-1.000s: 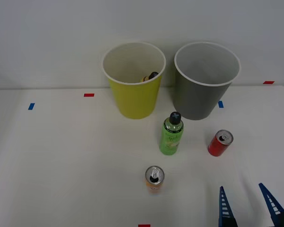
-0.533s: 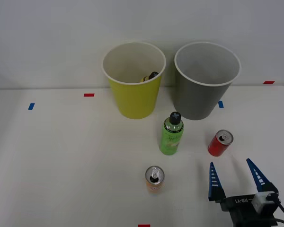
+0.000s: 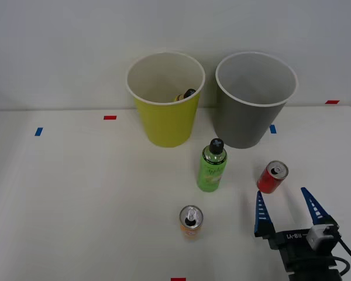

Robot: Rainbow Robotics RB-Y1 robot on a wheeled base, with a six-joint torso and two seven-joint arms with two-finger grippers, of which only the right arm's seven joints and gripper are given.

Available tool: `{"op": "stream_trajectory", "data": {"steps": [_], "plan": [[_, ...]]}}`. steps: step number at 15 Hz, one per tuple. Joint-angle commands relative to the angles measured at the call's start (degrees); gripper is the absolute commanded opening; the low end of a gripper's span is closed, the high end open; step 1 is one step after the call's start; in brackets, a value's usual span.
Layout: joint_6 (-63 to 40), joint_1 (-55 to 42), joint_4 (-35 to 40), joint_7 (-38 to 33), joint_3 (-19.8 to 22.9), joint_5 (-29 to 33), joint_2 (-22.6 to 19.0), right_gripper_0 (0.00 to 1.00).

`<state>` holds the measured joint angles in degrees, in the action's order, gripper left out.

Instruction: Put cans in the gray bin, plastic bottles in the light green bin

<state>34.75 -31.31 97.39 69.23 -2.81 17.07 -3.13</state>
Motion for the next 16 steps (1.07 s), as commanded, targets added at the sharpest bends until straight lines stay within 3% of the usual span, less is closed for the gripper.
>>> {"op": "stream_trajectory", "data": {"steps": [1, 7, 12, 16], "plan": [[-3.3, 1.6, 0.0, 0.9, 0.1, 0.2, 0.7, 1.00], [-10.0, 5.2, 0.0, 0.9, 0.4, 0.4, -0.2, 1.00], [-6.2, 9.4, -6.3, 1.9, -0.1, -2.7, 0.5, 1.00], [-6.4, 11.4, -6.4, 4.3, 0.1, -2.0, 0.6, 1.00]]}}
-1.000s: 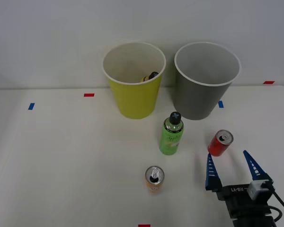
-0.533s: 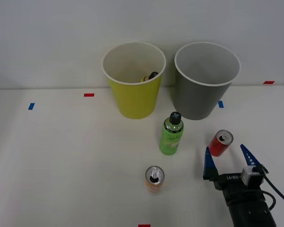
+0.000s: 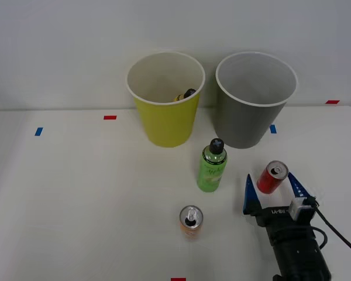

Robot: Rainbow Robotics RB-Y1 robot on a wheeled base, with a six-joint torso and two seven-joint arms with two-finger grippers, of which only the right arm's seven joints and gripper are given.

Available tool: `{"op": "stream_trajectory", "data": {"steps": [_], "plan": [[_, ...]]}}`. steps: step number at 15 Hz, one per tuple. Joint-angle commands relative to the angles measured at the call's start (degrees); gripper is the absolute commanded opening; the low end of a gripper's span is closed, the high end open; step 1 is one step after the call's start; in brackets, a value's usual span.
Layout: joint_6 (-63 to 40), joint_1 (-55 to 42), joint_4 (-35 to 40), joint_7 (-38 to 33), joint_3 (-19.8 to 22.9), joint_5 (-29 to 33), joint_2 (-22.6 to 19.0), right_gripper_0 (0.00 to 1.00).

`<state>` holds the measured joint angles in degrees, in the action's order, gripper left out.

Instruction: Put cans in the gray bin, plastic bottles in the light green bin

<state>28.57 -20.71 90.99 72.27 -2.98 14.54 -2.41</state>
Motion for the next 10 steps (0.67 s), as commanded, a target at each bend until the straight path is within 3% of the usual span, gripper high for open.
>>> {"op": "stream_trajectory", "data": {"steps": [1, 10], "plan": [[-1.1, 1.1, 0.0, 1.8, 0.4, 0.6, -0.3, 1.00], [-7.0, 3.8, 0.0, 2.8, 0.4, -2.8, -1.3, 1.00]]}}
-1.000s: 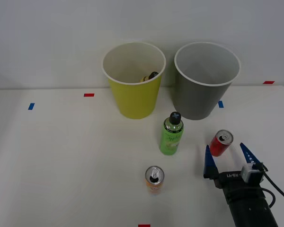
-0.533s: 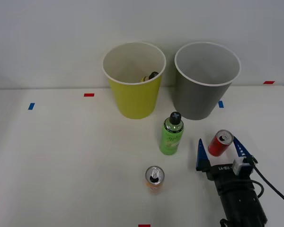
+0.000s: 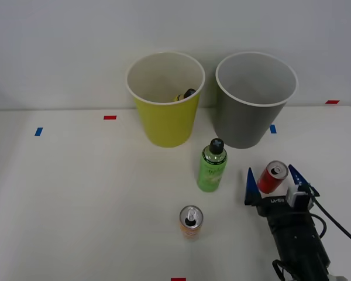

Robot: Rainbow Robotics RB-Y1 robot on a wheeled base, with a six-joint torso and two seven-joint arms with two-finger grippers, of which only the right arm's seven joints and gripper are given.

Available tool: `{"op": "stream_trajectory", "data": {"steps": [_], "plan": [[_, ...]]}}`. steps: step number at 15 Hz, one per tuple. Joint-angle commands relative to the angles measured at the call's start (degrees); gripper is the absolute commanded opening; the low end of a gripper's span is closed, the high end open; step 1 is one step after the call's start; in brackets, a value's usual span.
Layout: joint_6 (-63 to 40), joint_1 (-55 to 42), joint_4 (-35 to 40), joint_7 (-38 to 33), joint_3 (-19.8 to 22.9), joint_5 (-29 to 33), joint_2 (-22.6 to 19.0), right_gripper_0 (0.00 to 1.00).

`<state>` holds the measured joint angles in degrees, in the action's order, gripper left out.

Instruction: Put cans in the gray bin, plastic bottles in the light green bin

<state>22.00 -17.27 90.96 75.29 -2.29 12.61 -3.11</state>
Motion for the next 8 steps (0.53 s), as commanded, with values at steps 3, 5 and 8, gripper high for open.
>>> {"op": "stream_trajectory", "data": {"steps": [3, 5, 8], "plan": [[-0.9, 0.5, 0.0, 0.3, -0.7, -2.2, -1.2, 1.00], [-1.2, 0.7, 0.0, 0.4, -0.5, -2.2, -1.5, 1.00], [-1.4, 0.9, 0.0, 0.5, -0.4, -2.3, -1.5, 1.00]]}}
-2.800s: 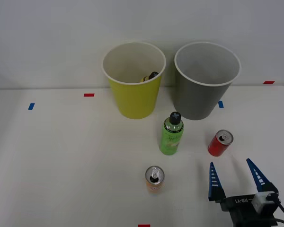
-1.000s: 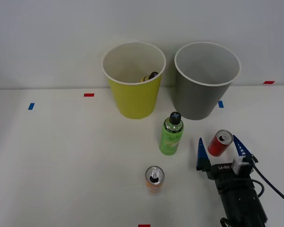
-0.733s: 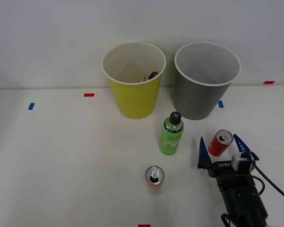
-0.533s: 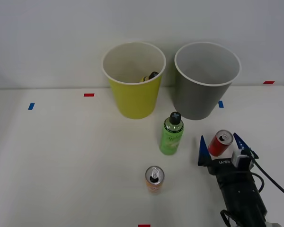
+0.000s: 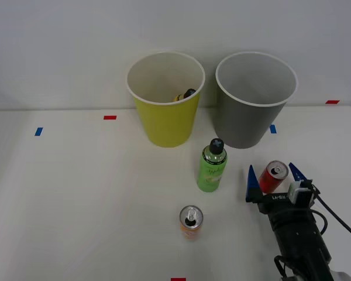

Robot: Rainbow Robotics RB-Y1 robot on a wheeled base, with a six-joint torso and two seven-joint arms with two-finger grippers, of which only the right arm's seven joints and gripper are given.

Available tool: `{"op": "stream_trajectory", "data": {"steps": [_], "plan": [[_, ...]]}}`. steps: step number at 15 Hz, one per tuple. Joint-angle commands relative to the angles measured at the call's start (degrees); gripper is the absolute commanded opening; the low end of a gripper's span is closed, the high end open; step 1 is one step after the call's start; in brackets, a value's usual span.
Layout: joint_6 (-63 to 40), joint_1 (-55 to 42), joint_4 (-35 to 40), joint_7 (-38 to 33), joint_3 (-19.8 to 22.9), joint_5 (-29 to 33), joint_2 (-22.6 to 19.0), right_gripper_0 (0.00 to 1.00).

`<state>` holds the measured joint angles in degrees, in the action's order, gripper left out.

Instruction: Put cans in the gray bin, plastic bottles in the light green bin

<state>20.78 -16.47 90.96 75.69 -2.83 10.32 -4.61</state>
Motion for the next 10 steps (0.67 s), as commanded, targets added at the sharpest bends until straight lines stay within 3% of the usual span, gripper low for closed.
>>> {"op": "stream_trajectory", "data": {"steps": [1, 10], "plan": [[-0.2, 0.2, 0.0, 0.0, 0.2, 0.0, -0.2, 1.00], [-1.2, 0.4, 0.0, 0.2, -0.2, 0.0, -1.2, 1.00]]}}
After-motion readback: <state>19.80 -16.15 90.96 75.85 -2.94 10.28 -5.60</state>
